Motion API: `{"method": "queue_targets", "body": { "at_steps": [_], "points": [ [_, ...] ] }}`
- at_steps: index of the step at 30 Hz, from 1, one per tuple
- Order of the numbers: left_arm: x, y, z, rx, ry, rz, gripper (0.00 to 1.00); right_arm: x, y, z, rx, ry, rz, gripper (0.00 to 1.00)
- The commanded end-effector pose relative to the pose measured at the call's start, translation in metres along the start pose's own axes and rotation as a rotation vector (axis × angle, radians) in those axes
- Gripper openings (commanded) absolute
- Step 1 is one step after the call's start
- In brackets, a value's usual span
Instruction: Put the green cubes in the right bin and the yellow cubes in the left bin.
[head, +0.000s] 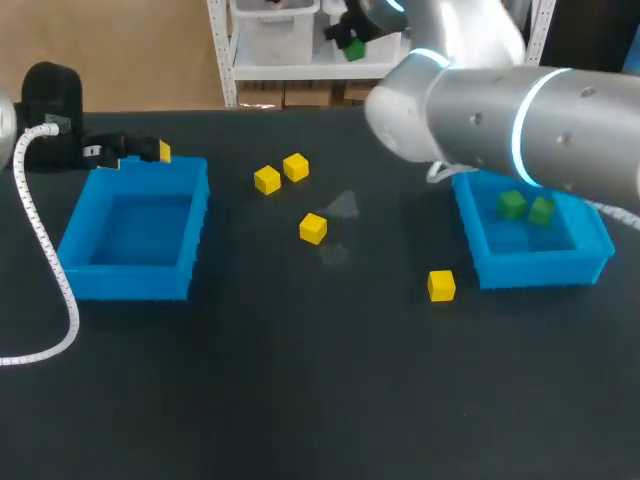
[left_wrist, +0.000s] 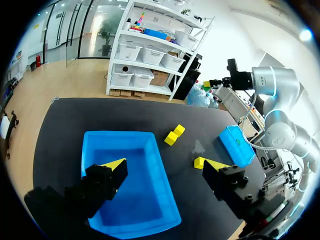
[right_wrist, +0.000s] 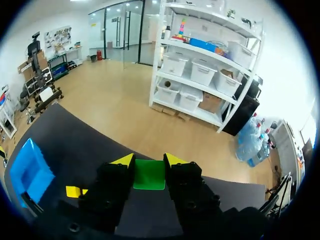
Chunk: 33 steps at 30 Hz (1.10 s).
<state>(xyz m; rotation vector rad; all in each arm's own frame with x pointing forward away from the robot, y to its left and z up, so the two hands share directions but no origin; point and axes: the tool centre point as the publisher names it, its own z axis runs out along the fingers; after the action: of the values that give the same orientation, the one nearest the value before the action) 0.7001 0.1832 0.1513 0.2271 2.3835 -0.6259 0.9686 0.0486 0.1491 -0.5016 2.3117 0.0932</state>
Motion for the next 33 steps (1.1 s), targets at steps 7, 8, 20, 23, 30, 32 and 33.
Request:
{"method": "queue_targets", "body": {
  "at_steps": [7, 8, 20, 23, 30, 32, 33],
  "points": [
    [0.001, 0.001, 0.0, 0.007, -0.004, 0.002, 1.0, 0.056, -0.057, -0.17, 0.101, -0.098, 0.038, 0.0],
    [0.001, 0.001, 0.0, 0.007, -0.004, 0.002, 1.0, 0.061, -0.063, -0.174, 0.108, -0.094, 0.042, 0.0],
    [0.001, 0.001, 0.0, 0.007, -0.004, 0.002, 1.0, 0.125, -0.127, -0.206, 0.118, -0.063, 0.076, 0.0],
    [0.001, 0.001, 0.0, 0.007, -0.004, 0.002, 1.0, 0.142, -0.14, -0.213, 0.114, -0.059, 0.069, 0.0],
    [0.001, 0.001, 0.0, 0.007, -0.004, 0.002, 1.0, 0.187, -0.165, -0.215, 0.098, 0.0, 0.07, 0.0],
    [0.001, 0.001, 0.0, 0.007, -0.004, 0.002, 1.0, 0.199, -0.167, -0.21, 0.09, 0.027, 0.06, 0.0],
    [0.001, 0.001, 0.0, 0.007, -0.004, 0.002, 1.0, 0.205, -0.167, -0.206, 0.084, 0.042, 0.053, 0.0]
  ]
}}
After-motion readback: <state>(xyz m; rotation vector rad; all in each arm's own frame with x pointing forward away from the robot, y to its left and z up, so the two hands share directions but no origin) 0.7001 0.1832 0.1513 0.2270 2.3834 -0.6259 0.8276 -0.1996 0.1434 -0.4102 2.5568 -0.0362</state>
